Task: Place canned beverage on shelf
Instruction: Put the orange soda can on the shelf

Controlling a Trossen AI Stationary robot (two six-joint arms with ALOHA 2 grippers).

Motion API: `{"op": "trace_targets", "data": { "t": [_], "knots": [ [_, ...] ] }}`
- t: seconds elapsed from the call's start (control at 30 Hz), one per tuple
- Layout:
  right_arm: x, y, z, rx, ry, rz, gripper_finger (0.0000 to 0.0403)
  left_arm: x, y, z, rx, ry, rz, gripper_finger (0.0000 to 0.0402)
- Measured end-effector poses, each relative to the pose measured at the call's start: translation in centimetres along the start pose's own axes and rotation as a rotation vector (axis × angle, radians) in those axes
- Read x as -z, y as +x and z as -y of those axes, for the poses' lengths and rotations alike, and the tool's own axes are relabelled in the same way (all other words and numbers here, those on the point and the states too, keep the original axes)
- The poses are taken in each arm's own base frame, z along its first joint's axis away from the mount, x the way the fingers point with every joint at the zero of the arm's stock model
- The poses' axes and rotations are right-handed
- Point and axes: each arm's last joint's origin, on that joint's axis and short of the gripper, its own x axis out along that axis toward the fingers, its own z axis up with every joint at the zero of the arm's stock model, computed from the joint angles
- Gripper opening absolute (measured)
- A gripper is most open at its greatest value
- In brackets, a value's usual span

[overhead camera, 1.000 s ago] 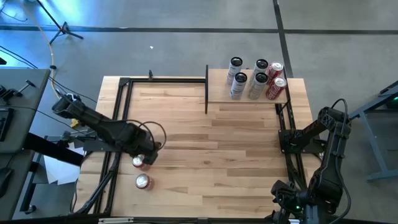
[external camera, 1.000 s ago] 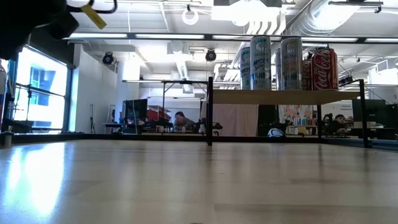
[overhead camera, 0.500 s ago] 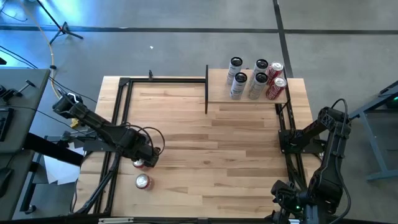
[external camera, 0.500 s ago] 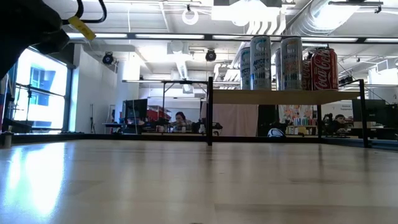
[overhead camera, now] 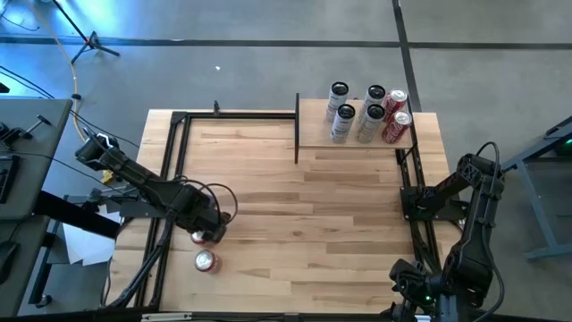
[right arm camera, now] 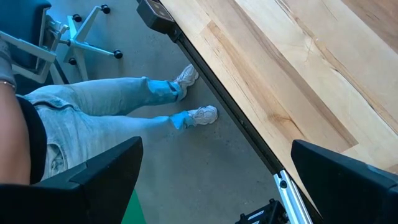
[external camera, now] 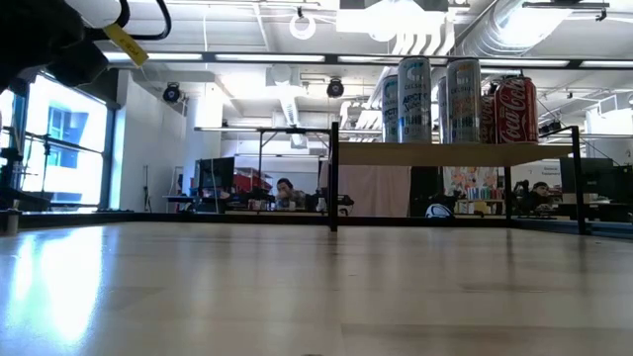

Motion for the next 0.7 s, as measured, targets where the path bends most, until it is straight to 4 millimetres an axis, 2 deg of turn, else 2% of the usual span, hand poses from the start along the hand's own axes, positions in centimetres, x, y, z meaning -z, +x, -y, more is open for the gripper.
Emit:
{"op": "trace_targets", "data": {
  "t": [0.17, 0.5, 0.7],
  "knots": [
    [0.0, 0.0, 0.0, 0.000, 0.000, 0.000, 0.0399, -0.9, -0.2, 0.3, 0.031, 0.117, -0.004, 0.0239],
    [0.0, 0.0, 0.0, 0.000, 0.000, 0.000, 0.0399, -3.6, -0.7, 0.1, 0.054, 0.578, 0.022, 0.0240],
    [0.0, 0.0, 0.0, 0.000, 0.000, 0.000, 0.0399, -5.5, -1.2, -0.2, 0.028, 0.848, 0.104, 0.0241]
  ]
}}
